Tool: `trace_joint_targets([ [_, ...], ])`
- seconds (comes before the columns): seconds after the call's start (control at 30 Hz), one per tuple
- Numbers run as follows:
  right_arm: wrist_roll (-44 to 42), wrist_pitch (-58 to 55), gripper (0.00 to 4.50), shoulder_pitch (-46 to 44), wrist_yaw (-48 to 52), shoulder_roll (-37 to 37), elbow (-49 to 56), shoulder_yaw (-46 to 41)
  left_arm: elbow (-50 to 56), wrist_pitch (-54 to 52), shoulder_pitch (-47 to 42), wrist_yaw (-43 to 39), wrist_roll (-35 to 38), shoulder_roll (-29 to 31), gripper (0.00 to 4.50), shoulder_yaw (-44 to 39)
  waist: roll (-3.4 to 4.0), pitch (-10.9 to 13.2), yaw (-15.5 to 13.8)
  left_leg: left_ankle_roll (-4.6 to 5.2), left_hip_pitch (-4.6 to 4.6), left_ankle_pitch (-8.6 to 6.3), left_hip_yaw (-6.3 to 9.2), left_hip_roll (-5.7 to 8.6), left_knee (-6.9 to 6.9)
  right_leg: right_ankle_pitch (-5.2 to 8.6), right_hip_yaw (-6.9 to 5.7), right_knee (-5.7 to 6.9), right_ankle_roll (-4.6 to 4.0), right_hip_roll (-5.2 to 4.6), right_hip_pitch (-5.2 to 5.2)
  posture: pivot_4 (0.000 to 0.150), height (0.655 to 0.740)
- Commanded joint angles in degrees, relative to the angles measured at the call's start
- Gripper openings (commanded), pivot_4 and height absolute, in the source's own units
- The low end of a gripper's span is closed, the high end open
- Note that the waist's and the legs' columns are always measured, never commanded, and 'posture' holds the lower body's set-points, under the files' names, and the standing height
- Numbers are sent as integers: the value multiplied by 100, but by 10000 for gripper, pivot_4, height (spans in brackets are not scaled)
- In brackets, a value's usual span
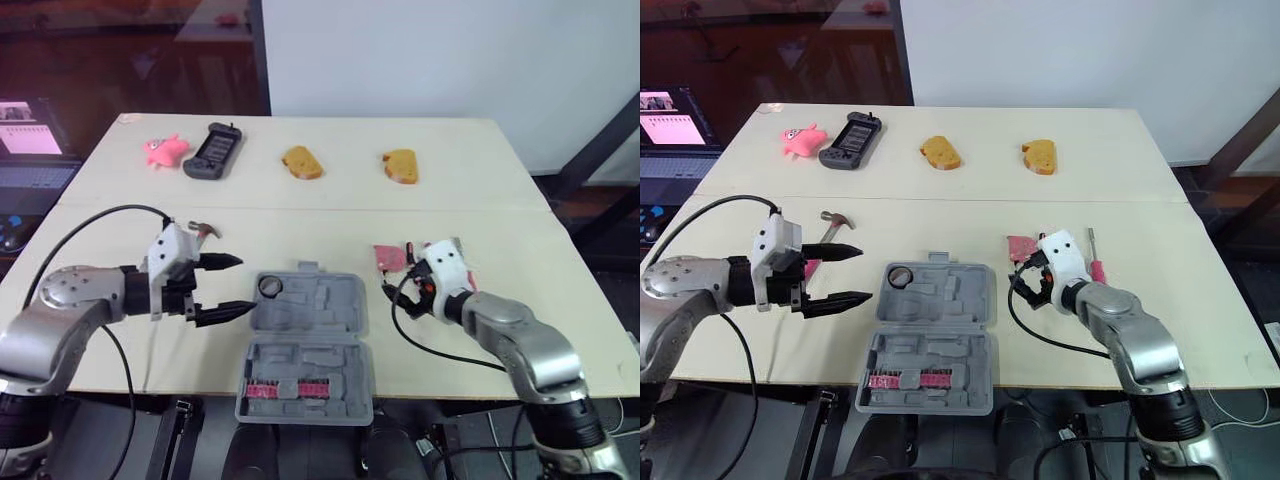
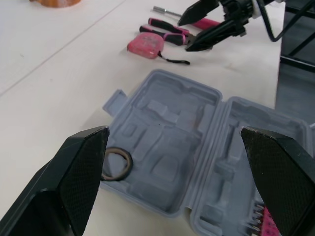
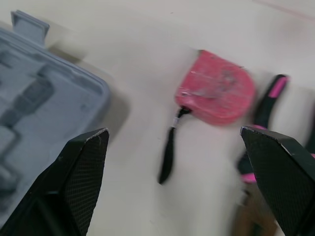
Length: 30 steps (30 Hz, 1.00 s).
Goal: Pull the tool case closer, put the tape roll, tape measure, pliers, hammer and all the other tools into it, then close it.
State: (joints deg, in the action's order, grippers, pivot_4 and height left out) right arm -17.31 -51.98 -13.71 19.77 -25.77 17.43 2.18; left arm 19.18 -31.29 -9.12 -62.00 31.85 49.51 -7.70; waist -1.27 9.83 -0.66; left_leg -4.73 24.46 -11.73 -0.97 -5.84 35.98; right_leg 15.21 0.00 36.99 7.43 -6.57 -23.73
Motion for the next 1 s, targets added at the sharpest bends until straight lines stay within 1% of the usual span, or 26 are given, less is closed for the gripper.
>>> trace_joint_targets([
  [0.03, 155, 127, 32897, -134, -142, 206, -218, 123, 222, 15, 65, 137, 8, 65, 45000, -198, 0, 0, -1, 0, 0, 0, 0, 0, 1, 0, 0, 0, 0, 0, 1, 1500, 7207],
  [0.07, 206, 160, 28121, -151, -170, 252, -300, 163, 230, 29, 99, 154, 0, 74, 45000, -206, 0, 0, 3, 0, 0, 0, 0, 0, 1, 0, 0, -1, 0, 0, 1, 1500, 7207],
  [0.1, 270, 211, 22442, -180, -196, 298, -401, 209, 237, 37, 124, 168, -1, 81, 45000, -219, 1, 1, 5, 0, 0, 0, 0, 0, 1, 0, 0, -1, 0, 0, 1, 1500, 7207],
  [0.53, 692, 899, 22442, -521, -218, 664, -1638, 305, 264, 77, 177, 294, -9, 141, 45000, -279, 2, 1, 29, 0, 0, 0, 0, 0, -5, 0, 0, 0, 0, 0, -3, 1500, 7207],
  [0.67, 660, 1019, 22442, -623, -256, 859, -1954, 170, 276, 57, 195, 286, 44, 142, 45000, -298, 2, 1, 44, 0, 0, 0, 0, 0, -6, 0, 0, 0, 0, 0, -3, 1500, 7207],
  [0.77, 702, 1153, 14336, -620, -343, 1033, -2194, 102, 195, 27, 267, 268, 87, 162, 45000, -362, 1, 0, 57, 0, -2, 0, 0, 0, -8, 0, 0, 0, 1, 0, -3, 1500, 7207],
  [0.83, 741, 1220, 4214, -625, -384, 1091, -2323, 60, 171, 54, 295, 247, 62, 174, 45000, -373, 1, 0, 96, 0, -3, 0, 0, 0, -9, 0, 0, 0, 1, 1, -3, 1500, 7207],
  [0.87, 758, 1258, 261, -632, -387, 1109, -2379, 53, 161, 63, 297, 243, 52, 168, 45000, -377, 1, 0, 121, 0, -3, 0, 0, 0, -10, 0, -1, 0, 1, 1, -3, 1500, 7207],
  [1.0, 755, 1322, 261, -620, -466, 1244, -2454, -52, 115, 105, 289, 262, 1, 108, 45000, -346, 1, 0, 151, 0, -5, 0, 0, -1, -11, 0, -1, 1, 1, 0, -2, 1500, 7207],
])
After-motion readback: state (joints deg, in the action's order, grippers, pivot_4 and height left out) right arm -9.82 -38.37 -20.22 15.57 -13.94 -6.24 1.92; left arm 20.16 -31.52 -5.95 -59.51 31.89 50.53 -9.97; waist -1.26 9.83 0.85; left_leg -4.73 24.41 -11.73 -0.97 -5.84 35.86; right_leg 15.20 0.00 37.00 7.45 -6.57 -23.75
